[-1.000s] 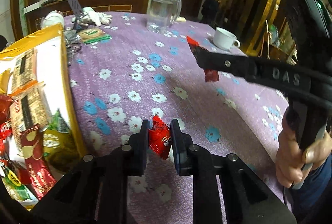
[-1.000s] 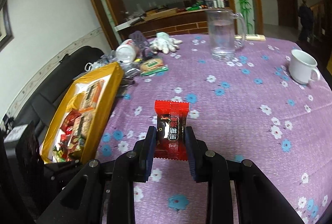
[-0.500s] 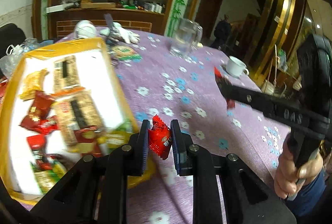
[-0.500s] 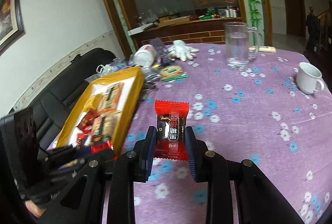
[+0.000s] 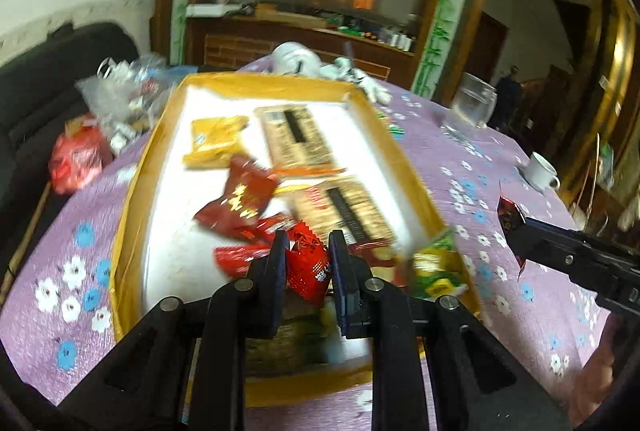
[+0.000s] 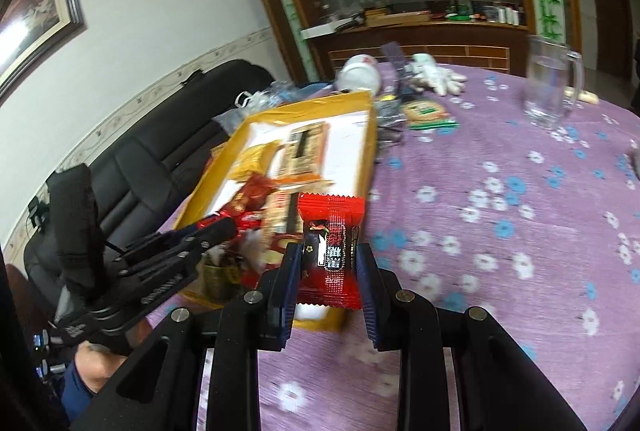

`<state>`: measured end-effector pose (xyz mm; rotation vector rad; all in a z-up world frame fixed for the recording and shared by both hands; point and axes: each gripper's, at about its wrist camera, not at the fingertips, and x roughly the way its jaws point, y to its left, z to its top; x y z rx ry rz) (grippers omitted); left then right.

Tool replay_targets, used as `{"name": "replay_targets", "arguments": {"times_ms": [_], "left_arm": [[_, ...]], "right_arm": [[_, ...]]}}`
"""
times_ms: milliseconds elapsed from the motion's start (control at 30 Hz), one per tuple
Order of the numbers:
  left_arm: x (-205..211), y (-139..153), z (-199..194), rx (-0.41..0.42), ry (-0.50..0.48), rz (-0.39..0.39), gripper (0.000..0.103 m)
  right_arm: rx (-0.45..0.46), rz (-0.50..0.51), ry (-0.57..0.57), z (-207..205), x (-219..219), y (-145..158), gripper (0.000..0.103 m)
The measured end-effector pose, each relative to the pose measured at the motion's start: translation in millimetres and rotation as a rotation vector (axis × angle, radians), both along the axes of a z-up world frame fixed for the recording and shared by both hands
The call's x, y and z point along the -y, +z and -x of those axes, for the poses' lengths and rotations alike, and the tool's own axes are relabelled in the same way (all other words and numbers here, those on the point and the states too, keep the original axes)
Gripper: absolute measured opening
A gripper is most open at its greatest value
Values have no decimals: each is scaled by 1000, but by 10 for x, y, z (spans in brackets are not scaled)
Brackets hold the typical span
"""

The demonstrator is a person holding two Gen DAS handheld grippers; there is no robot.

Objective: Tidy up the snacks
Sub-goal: 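Carry both held snacks over the box and lower them in, then open both tools to release the snacks into the box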

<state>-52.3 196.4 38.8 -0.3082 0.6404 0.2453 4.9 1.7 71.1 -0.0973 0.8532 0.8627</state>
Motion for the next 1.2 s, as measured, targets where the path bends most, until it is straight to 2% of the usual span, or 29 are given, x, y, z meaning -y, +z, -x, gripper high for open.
{"name": "replay_targets", "arguments": {"times_ms": [267, 433, 733, 900, 1200], "left_arm": [[-162, -131, 22, -22, 65, 52, 17], [-207, -162, -6, -24, 87, 89, 17], [-186, -145, -26, -28, 98, 53, 17], [-202, -140, -27, -30, 103, 53, 17], [-158, -92, 5, -8, 118, 4, 18]], "right_arm": [[-11, 30, 77, 115, -569, -175, 28], [40, 98, 109, 197, -695, -405, 28], [45, 150, 149, 257, -784, -640, 29], [77, 160, 154, 307, -807, -661, 29], [94, 162, 161, 353, -806, -648, 31]]}}
